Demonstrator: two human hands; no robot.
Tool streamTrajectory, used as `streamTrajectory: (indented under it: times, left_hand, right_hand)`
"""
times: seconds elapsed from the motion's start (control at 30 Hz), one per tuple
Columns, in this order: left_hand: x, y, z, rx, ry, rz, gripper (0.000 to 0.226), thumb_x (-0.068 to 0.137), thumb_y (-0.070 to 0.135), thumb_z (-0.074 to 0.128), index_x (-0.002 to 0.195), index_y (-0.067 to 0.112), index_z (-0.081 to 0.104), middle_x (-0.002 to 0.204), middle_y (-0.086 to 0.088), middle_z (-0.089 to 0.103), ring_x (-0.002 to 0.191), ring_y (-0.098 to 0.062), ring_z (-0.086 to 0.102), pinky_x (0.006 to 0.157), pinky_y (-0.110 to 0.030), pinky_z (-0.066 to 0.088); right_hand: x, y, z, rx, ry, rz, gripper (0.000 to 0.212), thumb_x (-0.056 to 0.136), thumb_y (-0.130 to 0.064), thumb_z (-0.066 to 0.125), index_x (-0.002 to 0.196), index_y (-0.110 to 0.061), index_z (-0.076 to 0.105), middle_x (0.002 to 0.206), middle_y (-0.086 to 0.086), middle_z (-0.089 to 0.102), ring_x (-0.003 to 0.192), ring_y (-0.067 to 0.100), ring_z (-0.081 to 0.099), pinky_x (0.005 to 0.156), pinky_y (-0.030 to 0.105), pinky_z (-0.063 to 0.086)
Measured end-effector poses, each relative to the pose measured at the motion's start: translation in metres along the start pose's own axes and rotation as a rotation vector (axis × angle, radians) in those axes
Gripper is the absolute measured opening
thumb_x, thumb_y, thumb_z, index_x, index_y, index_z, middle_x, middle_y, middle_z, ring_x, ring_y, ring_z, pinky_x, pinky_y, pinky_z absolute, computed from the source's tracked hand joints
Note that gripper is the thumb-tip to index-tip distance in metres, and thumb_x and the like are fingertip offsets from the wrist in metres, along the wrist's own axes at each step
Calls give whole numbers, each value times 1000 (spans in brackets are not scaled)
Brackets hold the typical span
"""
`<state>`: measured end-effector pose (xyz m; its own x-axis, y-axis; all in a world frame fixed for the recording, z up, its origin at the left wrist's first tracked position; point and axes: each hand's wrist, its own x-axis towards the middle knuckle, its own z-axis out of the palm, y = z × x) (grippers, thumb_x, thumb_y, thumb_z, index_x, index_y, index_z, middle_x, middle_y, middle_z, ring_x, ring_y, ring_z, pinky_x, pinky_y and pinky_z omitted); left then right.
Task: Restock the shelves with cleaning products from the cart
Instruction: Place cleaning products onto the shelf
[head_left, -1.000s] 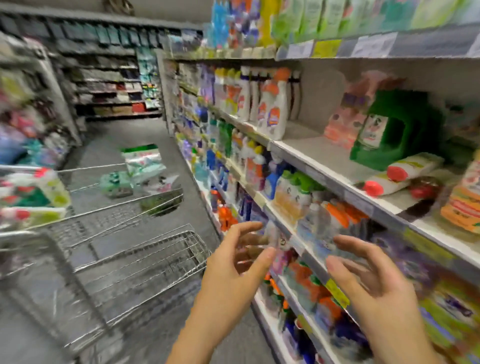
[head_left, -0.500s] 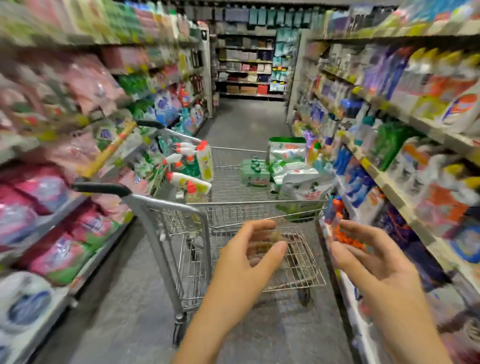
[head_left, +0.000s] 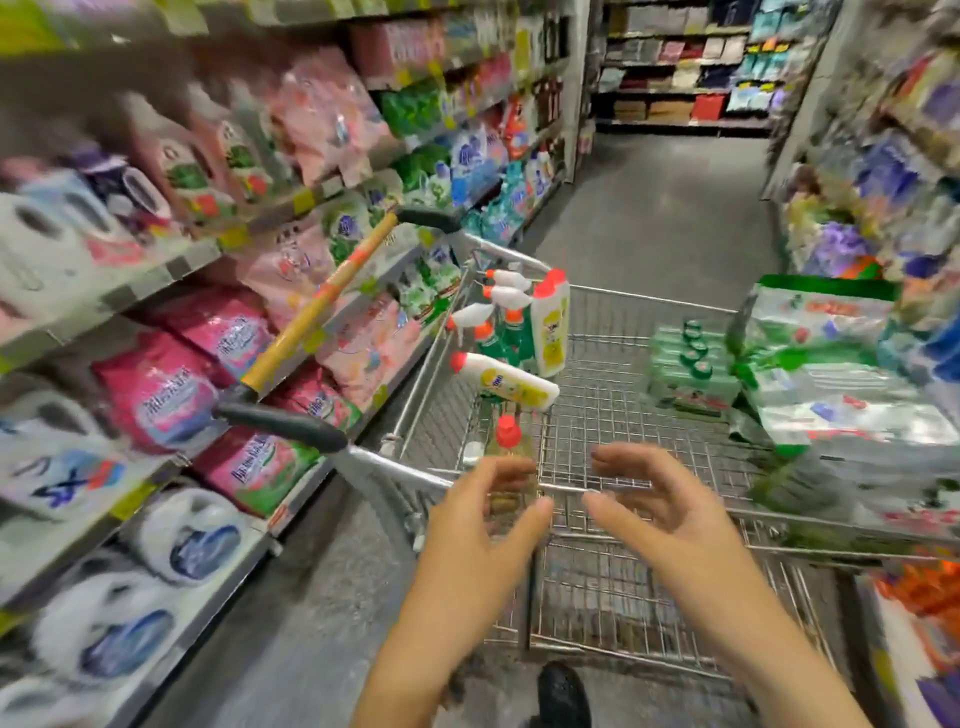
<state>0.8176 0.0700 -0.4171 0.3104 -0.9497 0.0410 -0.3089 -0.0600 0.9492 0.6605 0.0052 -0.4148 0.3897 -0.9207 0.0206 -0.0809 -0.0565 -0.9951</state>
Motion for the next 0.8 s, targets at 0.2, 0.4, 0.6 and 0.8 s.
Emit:
streamTrajectory:
  times: [0.2,0.4,0.6,0.8]
  left_hand:
    - [132,-35,12,472,-41,-138,56,82,26,73,130,28,45,126,11,44,117,-3,43,101,-20,34]
    - [194,-84,24,604,-252,-420,66,76,27,76,134,27,46,135,6,46,120,-12,49,98,-23,40]
    - [221,-102,20,594,-275,-490,59,66,23,82,119,25,58,108,4,58,92,-16,60,83,-28,49]
    - [249,-117,11,535,-18,-541,50,72,38,80,116,26,59,98,11,55,87,-8,52,77,-20,40]
  right_hand:
    - [142,42,-13,-197,-287,109,41,81,-21,75,114,-36,55,121,-17,57,103,2,59,90,28,53]
    - [217,105,4,-574,-711,208,73,81,-30,75,141,-27,33,140,-12,29,121,-1,32,97,10,26]
    - [240,145,21,-537,-943,332,87,80,-14,73,149,-26,22,149,-7,28,135,8,31,104,10,24]
    - [239,169,43,-215,-798,438,89,71,-15,84,134,-37,26,126,-15,48,101,-11,55,76,1,44]
